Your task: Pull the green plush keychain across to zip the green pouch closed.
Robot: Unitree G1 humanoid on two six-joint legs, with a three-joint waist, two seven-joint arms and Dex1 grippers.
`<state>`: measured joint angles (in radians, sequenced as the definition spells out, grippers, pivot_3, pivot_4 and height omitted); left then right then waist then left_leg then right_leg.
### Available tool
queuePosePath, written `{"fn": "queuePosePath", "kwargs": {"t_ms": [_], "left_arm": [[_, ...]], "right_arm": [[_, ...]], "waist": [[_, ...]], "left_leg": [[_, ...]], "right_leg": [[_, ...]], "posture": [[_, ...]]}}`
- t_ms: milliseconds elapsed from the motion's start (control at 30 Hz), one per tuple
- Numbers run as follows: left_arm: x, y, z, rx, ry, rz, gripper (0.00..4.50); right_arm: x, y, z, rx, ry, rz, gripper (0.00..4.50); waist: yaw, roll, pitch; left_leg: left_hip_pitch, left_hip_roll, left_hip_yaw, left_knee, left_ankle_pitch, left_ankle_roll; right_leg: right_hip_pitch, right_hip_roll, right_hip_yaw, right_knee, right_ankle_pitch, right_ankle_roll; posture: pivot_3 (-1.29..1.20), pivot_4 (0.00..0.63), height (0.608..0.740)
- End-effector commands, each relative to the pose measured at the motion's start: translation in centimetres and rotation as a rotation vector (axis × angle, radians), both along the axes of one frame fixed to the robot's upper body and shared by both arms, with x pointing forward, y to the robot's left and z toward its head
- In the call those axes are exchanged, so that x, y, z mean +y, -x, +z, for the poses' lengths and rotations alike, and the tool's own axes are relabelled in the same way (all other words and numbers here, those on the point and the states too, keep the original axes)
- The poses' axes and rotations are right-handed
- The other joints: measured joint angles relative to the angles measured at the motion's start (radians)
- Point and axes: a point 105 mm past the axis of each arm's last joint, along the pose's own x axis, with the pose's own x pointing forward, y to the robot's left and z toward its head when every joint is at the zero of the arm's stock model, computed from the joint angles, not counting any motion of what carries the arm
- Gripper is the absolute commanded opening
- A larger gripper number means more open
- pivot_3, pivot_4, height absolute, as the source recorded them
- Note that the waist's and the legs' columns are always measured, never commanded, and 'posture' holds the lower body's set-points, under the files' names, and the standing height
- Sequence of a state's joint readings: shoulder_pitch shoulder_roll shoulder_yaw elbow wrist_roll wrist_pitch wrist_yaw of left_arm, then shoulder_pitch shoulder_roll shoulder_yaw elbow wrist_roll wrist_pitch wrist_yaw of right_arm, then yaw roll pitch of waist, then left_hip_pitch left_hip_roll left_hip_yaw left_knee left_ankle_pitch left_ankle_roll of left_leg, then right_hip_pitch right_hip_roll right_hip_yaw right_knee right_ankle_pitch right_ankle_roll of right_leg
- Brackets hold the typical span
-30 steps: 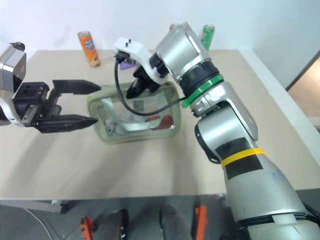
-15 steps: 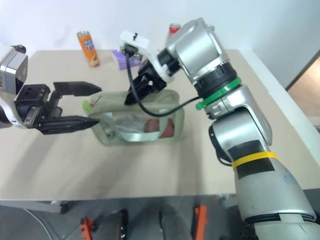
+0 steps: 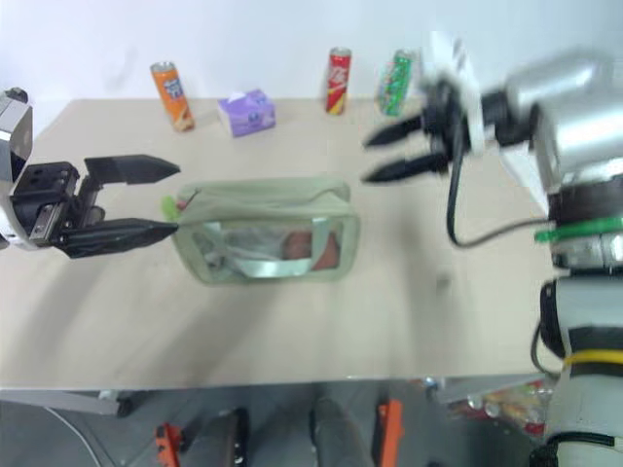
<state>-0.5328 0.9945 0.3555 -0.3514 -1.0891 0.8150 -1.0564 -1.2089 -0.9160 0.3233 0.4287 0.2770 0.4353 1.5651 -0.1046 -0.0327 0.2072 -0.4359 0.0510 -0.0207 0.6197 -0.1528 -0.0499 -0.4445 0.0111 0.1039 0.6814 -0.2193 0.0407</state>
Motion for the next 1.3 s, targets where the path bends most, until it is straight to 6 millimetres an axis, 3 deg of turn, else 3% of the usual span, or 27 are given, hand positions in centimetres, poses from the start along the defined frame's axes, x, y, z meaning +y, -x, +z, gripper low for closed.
{"fn": "queuePosePath", "kwargs": {"t_ms": [33,200,567,933,967,1200,1300], "left_arm": [[1.0,0.1,0.0,-0.01,-0.018,0.042,4.5],[1.6,0.1,-0.9,0.027,-0.022,0.06,4.5],[2.2,-0.4,-0.7,0.018,0.046,0.123,4.5],[3.4,-0.7,-2.0,0.049,0.076,0.229,4.5],[3.6,-0.8,-2.2,0.057,0.082,0.245,4.5],[5.2,-1.7,-3.9,0.114,0.113,0.357,4.5],[6.4,-2.5,-5.1,0.151,0.126,0.434,4.5]], "right_arm": [[-0.2,0.7,1.0,-0.096,0.037,0.021,2.91],[0.0,0.6,-0.2,-0.062,0.005,-0.011,2.91],[1.7,1.2,-0.2,-0.022,-0.047,0.017,2.91],[3.0,1.0,-0.9,0.013,-0.06,0.017,2.91],[3.1,0.9,-1.0,0.011,-0.066,0.013,2.38],[3.4,1.2,-1.3,0.012,-0.085,0.024,0.02],[3.4,1.3,-1.4,0.013,-0.089,0.029,0.02]], "waist": [[-0.003,0.003,0.001],[-0.001,0.003,0.001],[0.001,0.003,0.001],[0.0,0.003,0.001],[0.0,0.003,0.001],[0.002,0.003,0.001],[0.001,0.003,0.001]], "left_leg": [[0.0,0.0,0.001,0.0,0.0,0.0],[0.002,0.001,0.0,-0.002,0.0,0.0],[0.001,0.0,0.001,0.0,0.0,0.0],[0.001,0.0,0.001,0.0,0.0,0.0],[0.001,0.0,0.001,0.0,0.0,0.0],[0.0,0.0,0.001,0.0,0.0,0.0],[0.001,0.0,0.001,0.0,0.0,0.0]], "right_leg": [[-0.001,0.0,0.002,0.0,0.001,0.0],[0.0,0.002,0.001,0.001,0.0,-0.001],[0.0,0.0,0.002,0.0,0.0,0.0],[0.0,0.0,0.002,0.0,0.0,0.0],[0.0,0.0,0.002,0.0,0.0,0.0],[0.0,0.0,0.002,0.0,0.0,0.0],[0.0,0.0,0.002,0.0,0.0,0.0]], "posture": [[0.0,0.15,0.74],[0.0,0.15,0.74],[0.0,0.15,0.74],[0.0,0.15,0.74],[0.0,0.15,0.74],[0.0,0.15,0.74],[0.0,0.15,0.74]]}}
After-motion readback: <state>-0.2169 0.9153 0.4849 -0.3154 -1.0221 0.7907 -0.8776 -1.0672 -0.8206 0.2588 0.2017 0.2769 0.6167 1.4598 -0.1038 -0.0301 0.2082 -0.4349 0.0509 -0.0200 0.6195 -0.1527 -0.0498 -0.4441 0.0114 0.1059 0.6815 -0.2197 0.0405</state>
